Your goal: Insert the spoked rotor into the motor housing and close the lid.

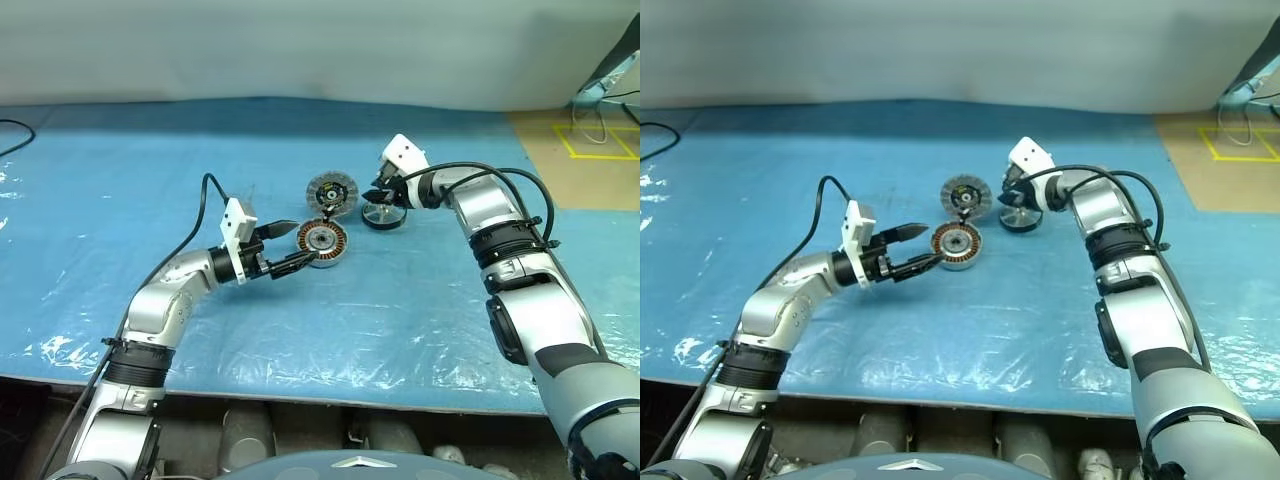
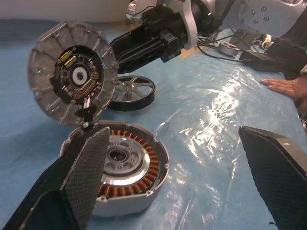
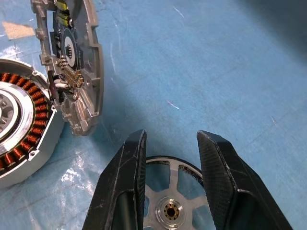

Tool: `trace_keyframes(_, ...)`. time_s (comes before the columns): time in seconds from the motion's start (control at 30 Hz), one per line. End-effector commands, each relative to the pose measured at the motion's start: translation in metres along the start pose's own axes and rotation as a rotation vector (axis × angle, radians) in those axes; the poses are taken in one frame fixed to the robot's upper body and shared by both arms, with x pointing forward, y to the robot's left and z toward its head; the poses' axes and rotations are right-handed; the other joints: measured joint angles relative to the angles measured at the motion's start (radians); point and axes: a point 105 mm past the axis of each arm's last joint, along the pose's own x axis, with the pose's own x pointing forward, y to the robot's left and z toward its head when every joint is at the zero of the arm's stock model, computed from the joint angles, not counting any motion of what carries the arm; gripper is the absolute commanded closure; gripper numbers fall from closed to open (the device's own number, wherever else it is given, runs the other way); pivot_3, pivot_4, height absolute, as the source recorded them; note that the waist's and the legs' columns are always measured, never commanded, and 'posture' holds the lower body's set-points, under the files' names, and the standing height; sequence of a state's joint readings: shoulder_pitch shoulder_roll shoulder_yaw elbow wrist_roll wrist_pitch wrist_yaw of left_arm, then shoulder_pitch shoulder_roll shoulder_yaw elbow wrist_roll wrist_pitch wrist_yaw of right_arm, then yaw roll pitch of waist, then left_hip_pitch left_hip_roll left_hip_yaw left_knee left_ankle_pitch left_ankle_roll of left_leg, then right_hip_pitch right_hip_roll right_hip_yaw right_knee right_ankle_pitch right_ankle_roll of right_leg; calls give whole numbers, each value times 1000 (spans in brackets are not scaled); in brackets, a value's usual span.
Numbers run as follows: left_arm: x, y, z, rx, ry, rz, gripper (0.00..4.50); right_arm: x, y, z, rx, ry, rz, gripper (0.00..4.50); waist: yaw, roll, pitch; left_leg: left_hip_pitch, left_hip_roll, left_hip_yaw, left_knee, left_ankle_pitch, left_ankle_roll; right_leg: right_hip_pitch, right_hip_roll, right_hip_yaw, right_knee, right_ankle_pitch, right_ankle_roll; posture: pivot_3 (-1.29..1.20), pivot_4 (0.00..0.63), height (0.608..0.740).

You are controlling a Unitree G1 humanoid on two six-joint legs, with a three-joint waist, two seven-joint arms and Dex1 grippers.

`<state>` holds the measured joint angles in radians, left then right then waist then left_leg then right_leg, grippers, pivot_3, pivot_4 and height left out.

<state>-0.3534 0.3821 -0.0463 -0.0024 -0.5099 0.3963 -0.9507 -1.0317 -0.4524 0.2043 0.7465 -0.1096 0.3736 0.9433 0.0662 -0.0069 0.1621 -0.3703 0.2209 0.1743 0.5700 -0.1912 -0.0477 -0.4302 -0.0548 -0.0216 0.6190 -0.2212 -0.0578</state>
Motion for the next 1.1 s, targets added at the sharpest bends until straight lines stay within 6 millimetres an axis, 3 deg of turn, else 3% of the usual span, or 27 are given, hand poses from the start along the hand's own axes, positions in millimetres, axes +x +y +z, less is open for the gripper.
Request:
trace_keyframes(0.03,0,-6,10,40,-23,-8,0,-8,-1,10,-91,-4,37,2786,3,0,0,0,0,0,0,0,0,0,0,0,0,0,0,0,150,740)
trace_keyframes(0.83,2,-9,-6,37,14,-26,0,-5,-10,-41,-93,203,-39,2786,2,0,0,2,1,0,6,-2,-3,1,0,1,4,0,0,0,150,740)
trace_keyframes(1.1,3,-6,-8,38,15,-24,0,-1,4,-45,-99,205,22,2786,2,0,0,4,1,0,6,-2,-3,3,0,1,4,0,0,0,150,740)
